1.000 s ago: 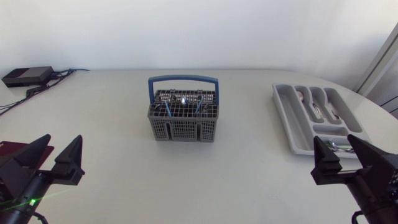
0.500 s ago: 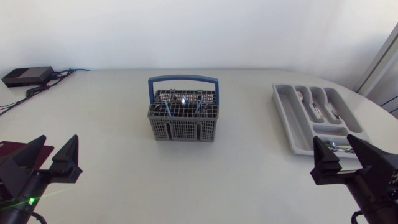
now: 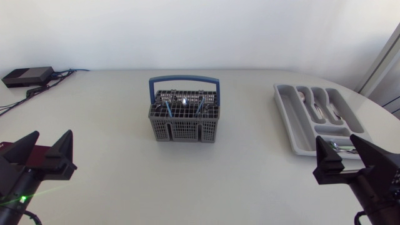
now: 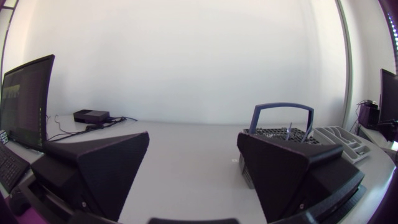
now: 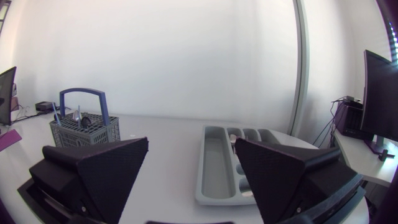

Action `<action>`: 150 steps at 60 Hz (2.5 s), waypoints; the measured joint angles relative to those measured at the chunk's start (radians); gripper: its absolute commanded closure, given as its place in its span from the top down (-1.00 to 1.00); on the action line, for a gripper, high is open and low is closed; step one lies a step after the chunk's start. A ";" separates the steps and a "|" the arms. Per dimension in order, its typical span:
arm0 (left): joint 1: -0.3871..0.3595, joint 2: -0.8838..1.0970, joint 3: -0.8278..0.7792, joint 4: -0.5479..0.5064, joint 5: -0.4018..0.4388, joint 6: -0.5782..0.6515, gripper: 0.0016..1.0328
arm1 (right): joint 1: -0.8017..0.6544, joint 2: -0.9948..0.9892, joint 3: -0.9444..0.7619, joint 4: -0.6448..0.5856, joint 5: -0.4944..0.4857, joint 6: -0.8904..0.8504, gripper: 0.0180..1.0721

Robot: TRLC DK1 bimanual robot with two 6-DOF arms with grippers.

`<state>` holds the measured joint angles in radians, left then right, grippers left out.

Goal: Transfer all utensils from the basket to the drawer tray.

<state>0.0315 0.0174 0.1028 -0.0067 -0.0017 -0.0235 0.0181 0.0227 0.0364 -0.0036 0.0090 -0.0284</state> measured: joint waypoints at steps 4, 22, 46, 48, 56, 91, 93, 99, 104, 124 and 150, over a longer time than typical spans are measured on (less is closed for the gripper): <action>-0.002 0.044 0.033 0.001 0.000 -0.003 0.92 | 0.000 0.039 0.028 0.000 0.000 0.003 0.92; -0.037 0.425 0.272 -0.006 0.000 -0.003 0.86 | 0.039 0.309 0.189 0.023 0.022 0.041 0.92; -0.219 0.937 0.645 -0.237 -0.075 0.115 0.87 | 0.206 0.624 0.437 -0.196 0.138 0.048 0.92; -0.232 0.973 0.665 -0.253 -0.076 0.143 0.87 | 0.217 0.656 0.462 -0.222 0.139 0.048 0.92; -0.271 1.107 0.732 -0.295 -0.079 0.230 0.87 | 0.264 0.759 0.543 -0.300 0.142 0.043 0.91; -0.511 1.511 1.121 -0.483 -0.239 0.394 0.65 | 0.322 1.065 0.729 -0.451 -0.073 -0.080 0.91; -0.525 1.530 1.128 -0.483 -0.254 0.396 0.62 | 0.323 1.070 0.729 -0.451 -0.074 -0.081 0.91; -0.547 1.584 1.135 -0.478 -0.282 0.404 0.51 | 0.331 1.075 0.729 -0.451 -0.074 -0.081 0.91; -0.550 1.622 1.135 -0.451 -0.308 0.415 0.34 | 0.335 1.077 0.729 -0.451 -0.074 -0.081 0.91; -0.541 1.672 1.135 -0.345 -0.344 0.439 -0.16 | 0.348 1.078 0.736 -0.454 -0.073 -0.081 0.91; -0.532 1.689 1.135 -0.323 -0.378 0.444 -0.82 | 0.348 1.078 0.736 -0.454 -0.073 -0.081 0.91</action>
<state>-0.5003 1.7065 1.2373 -0.3294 -0.3801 0.4202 0.3656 1.1007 0.7727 -0.4576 -0.0639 -0.1093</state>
